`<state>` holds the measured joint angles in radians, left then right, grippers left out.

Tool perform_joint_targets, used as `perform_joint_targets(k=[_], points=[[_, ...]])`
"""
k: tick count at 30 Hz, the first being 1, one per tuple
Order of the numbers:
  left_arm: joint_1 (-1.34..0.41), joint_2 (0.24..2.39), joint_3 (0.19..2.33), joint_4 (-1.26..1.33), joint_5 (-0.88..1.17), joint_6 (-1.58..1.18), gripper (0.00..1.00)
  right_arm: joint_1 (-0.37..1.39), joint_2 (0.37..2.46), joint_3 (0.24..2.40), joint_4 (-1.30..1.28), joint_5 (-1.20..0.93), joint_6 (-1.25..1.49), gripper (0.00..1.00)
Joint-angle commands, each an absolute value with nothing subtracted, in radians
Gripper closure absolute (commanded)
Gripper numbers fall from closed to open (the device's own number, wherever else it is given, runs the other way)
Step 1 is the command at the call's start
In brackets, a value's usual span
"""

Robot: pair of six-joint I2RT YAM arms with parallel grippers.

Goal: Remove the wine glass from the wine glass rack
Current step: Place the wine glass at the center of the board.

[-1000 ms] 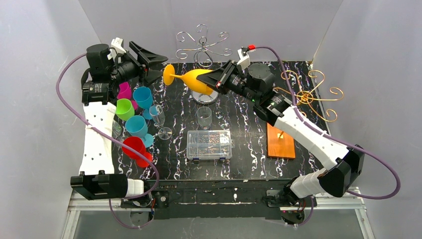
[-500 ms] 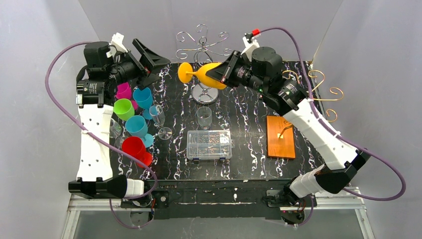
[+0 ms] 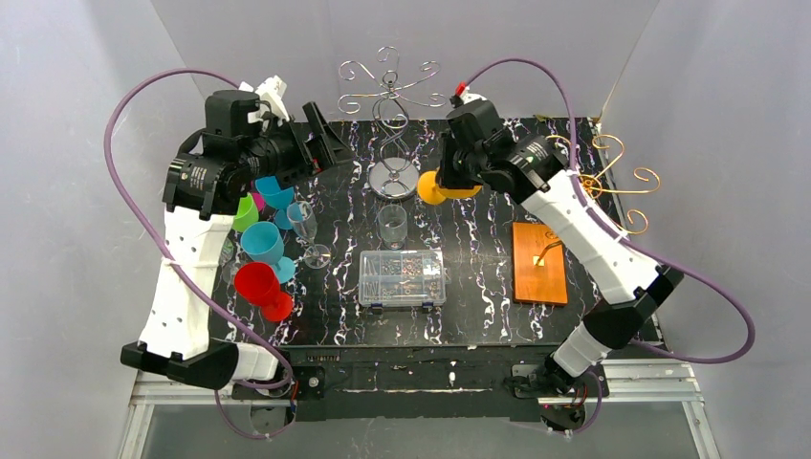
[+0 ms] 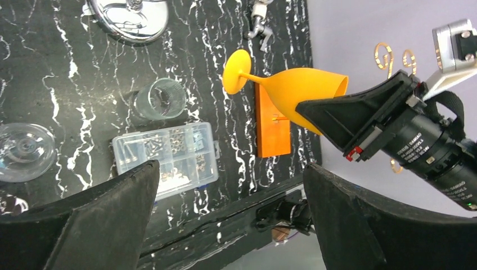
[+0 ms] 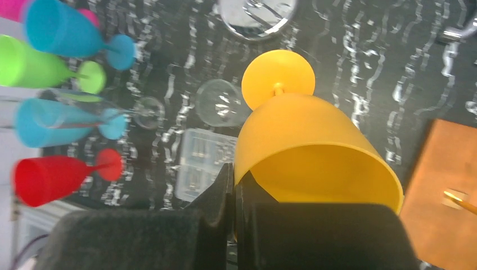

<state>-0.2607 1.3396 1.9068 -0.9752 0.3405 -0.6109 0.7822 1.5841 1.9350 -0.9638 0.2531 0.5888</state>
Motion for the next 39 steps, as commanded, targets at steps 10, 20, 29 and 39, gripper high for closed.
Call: perform_joint_targets(k=[10,20,29,39], points=[[-0.362,1.274,1.832,-1.031,0.227,-0.522,0.02,0.789,1.667,1.822,-0.940,0.274,0.503,0.99],[-0.372,1.241,1.753,-1.032,0.203,-0.511,0.02,0.788,1.786,1.817,-0.916,0.263,0.485,0.99],[-0.371,1.236,1.730,-1.030,0.193,-0.496,0.02,0.788,1.830,1.775,-0.887,0.251,0.482,0.99],[-0.371,1.241,1.714,-1.015,0.195,-0.492,0.02,0.779,1.854,1.744,-0.876,0.245,0.479,0.98]])
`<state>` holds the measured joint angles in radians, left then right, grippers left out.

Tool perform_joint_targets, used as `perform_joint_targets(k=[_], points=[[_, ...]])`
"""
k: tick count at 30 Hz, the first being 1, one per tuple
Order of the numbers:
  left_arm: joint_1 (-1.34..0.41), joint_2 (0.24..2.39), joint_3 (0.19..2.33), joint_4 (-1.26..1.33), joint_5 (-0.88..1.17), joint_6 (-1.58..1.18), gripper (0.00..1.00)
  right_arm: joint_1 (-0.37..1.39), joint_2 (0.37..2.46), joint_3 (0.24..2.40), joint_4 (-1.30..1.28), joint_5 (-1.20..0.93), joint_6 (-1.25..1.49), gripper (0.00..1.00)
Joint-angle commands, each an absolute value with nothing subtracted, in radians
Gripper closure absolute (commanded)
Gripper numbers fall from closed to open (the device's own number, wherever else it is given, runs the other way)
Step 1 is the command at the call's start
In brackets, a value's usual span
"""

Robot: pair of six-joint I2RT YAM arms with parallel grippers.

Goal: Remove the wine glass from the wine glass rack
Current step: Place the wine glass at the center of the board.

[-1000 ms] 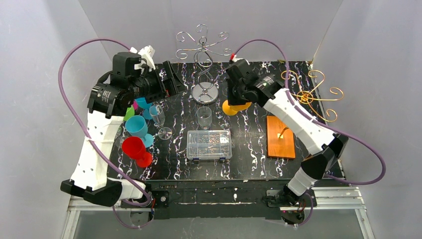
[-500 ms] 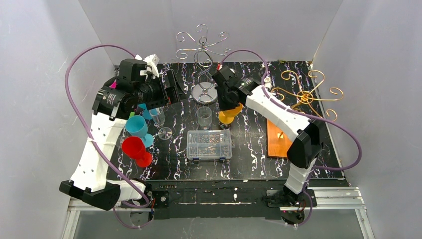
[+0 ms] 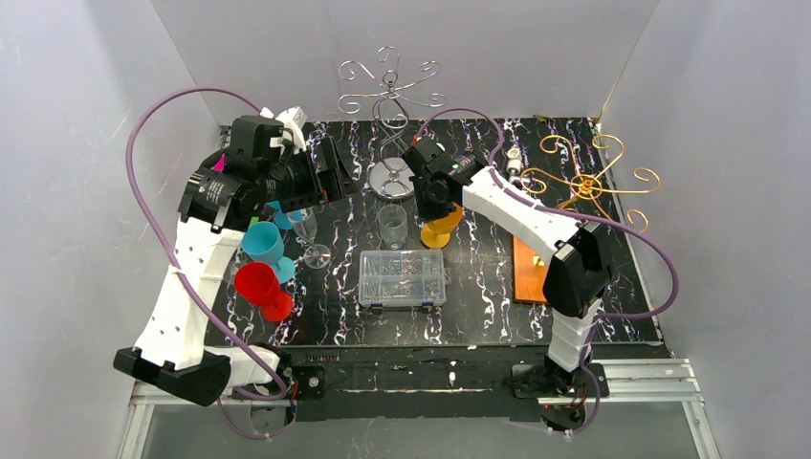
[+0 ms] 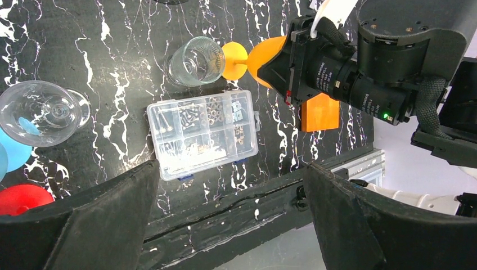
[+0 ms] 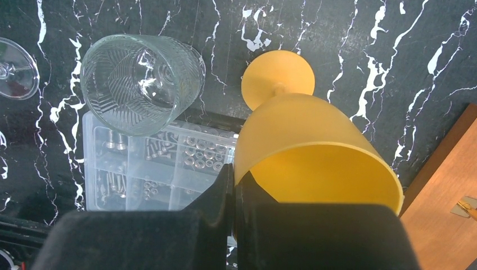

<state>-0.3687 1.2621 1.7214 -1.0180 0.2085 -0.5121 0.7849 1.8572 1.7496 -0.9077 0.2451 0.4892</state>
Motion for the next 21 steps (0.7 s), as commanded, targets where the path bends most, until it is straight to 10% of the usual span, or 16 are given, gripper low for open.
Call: perform_joint_targets(k=[1,21], points=[[-0.371,1.241,1.711,-1.014,0.195,-0.491,0.02,0.779,1.855,1.744,-0.877,0.245,0.478,0.93],[-0.376,1.259,1.702,-1.002,0.219,-0.496,0.02,0.779,1.863,1.852,-0.926,0.280,0.456,0.35]])
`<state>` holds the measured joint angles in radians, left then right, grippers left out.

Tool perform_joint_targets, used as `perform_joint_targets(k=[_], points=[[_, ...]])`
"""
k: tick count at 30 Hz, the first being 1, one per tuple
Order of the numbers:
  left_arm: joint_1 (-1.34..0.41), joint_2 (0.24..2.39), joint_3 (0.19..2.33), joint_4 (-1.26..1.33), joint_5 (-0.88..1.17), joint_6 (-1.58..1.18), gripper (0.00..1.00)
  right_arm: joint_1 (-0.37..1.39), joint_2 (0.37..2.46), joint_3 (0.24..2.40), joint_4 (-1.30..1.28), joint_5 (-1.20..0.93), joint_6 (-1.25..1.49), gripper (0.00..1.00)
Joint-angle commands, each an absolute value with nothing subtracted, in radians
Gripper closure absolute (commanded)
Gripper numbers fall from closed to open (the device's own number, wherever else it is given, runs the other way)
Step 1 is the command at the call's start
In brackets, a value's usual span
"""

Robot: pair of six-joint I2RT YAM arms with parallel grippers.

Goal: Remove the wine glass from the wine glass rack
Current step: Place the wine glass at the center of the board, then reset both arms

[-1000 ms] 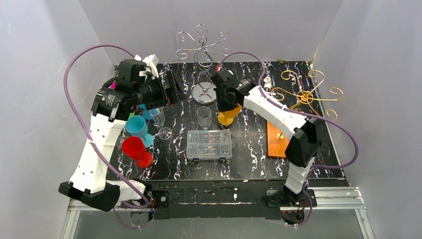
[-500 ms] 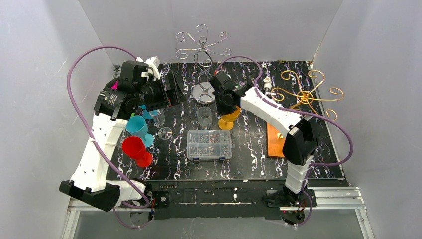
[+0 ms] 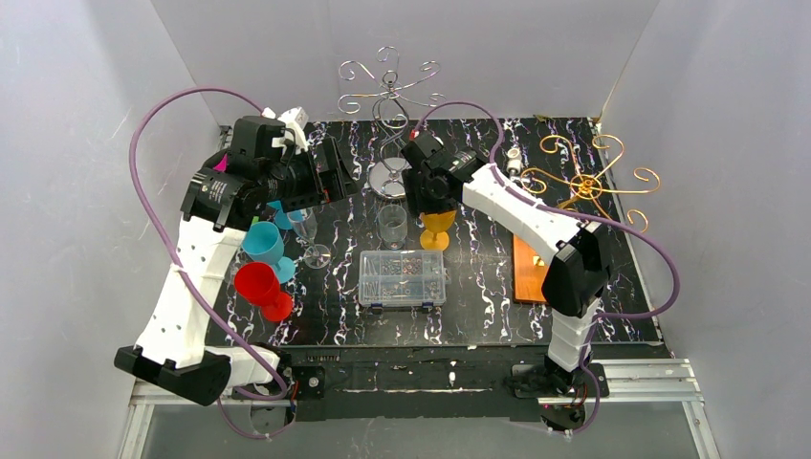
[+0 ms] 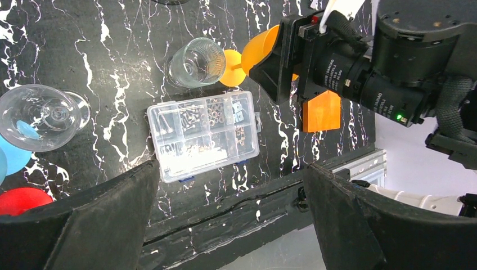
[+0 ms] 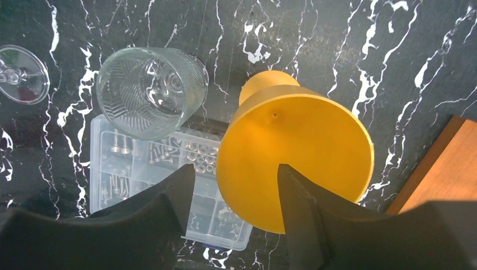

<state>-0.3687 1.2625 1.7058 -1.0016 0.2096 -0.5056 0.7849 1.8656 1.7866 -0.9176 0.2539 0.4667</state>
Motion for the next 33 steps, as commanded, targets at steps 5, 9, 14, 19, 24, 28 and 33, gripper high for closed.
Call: perform_joint_targets(k=[5,9,14,19,24,28,33], points=[[-0.386,1.272,1.711,-1.003,0.210,-0.496,0.02,0.779,1.845,1.881,-0.935,0.290,0.459,0.22],[-0.405,1.286,1.725,-1.007,0.199,-0.497,0.02,0.779,1.832,1.920,-0.957,0.297,0.460,0.14],[-0.434,1.298,1.740,-1.013,0.169,-0.498,0.02,0.779,1.804,1.986,-0.985,0.296,0.460,0.02],[-0.477,1.309,1.762,-1.014,0.136,-0.497,0.02,0.779,1.767,2.065,-1.018,0.294,0.460,0.02],[-0.517,1.306,1.776,-1.017,0.068,-0.504,0.02,0.779,1.701,2.113,-0.999,0.263,0.464,0.01],[-0.541,1.318,1.805,-1.039,0.041,-0.493,0.02,0.779,1.629,2.106,-0.931,0.227,0.461,0.01],[-0.590,1.336,1.844,-1.092,-0.113,-0.517,0.02,0.779,1.533,2.040,-0.817,0.216,0.460,0.02]])
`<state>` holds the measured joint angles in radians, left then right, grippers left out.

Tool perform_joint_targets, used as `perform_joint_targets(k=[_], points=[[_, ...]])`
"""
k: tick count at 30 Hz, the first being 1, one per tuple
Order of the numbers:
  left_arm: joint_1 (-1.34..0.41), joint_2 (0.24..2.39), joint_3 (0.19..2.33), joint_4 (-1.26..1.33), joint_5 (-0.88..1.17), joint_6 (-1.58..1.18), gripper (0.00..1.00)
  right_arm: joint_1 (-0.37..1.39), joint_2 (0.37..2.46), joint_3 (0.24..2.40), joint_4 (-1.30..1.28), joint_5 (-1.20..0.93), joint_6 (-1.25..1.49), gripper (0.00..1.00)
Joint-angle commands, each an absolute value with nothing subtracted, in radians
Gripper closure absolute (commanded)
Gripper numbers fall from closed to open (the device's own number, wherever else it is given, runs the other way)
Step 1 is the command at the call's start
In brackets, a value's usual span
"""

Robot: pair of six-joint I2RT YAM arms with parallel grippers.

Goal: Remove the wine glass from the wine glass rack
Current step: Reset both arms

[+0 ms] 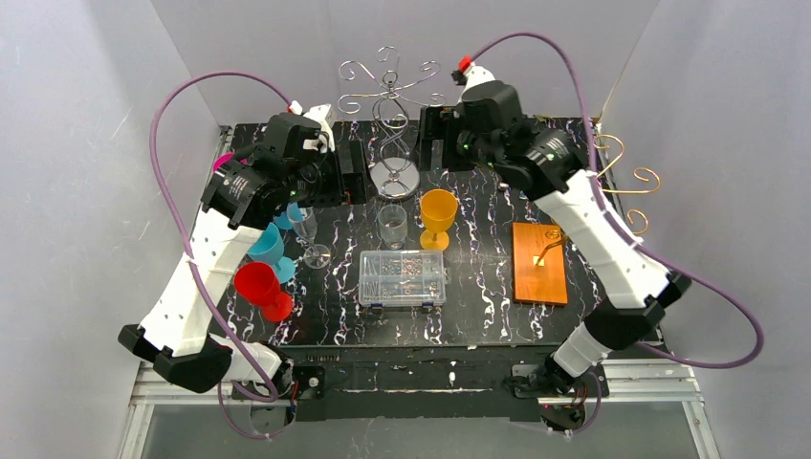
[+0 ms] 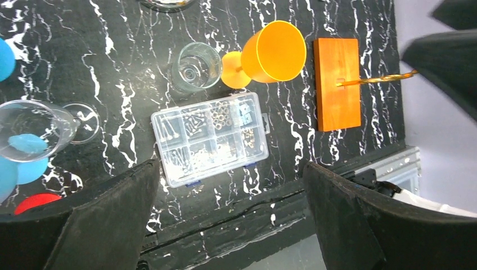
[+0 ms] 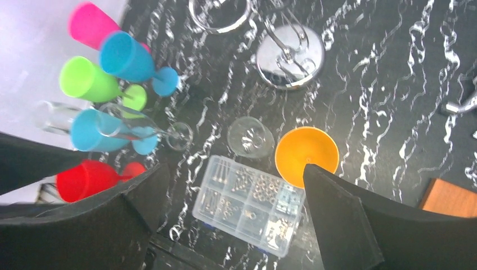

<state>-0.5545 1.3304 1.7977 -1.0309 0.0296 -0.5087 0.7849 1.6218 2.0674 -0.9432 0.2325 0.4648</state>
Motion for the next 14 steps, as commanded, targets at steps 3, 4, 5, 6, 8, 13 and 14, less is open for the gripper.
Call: perform_joint_targets(k=[3,4,5,6,8,13,14], points=[[-0.597,1.328,1.840,-1.094,-0.136,-0.510,0.02,0.778,1.492,1.998,-0.772,0.226,0.459,0.02],[-0.597,1.325,1.840,-1.094,-0.135,-0.504,0.02,0.779,1.483,1.988,-0.760,0.229,0.459,0.02],[-0.596,1.324,1.842,-1.094,-0.134,-0.499,0.02,0.779,1.475,1.980,-0.753,0.231,0.459,0.02],[-0.597,1.322,1.842,-1.092,-0.132,-0.493,0.02,0.779,1.469,1.971,-0.745,0.233,0.459,0.02],[-0.597,1.322,1.846,-1.088,-0.122,-0.476,0.02,0.779,1.460,1.956,-0.737,0.238,0.457,0.02],[-0.597,1.292,1.817,-1.043,-0.113,-0.438,0.02,0.779,1.435,1.923,-0.720,0.257,0.455,0.02],[-0.597,1.289,1.813,-1.038,-0.114,-0.442,0.02,0.779,1.430,1.918,-0.716,0.260,0.453,0.02]])
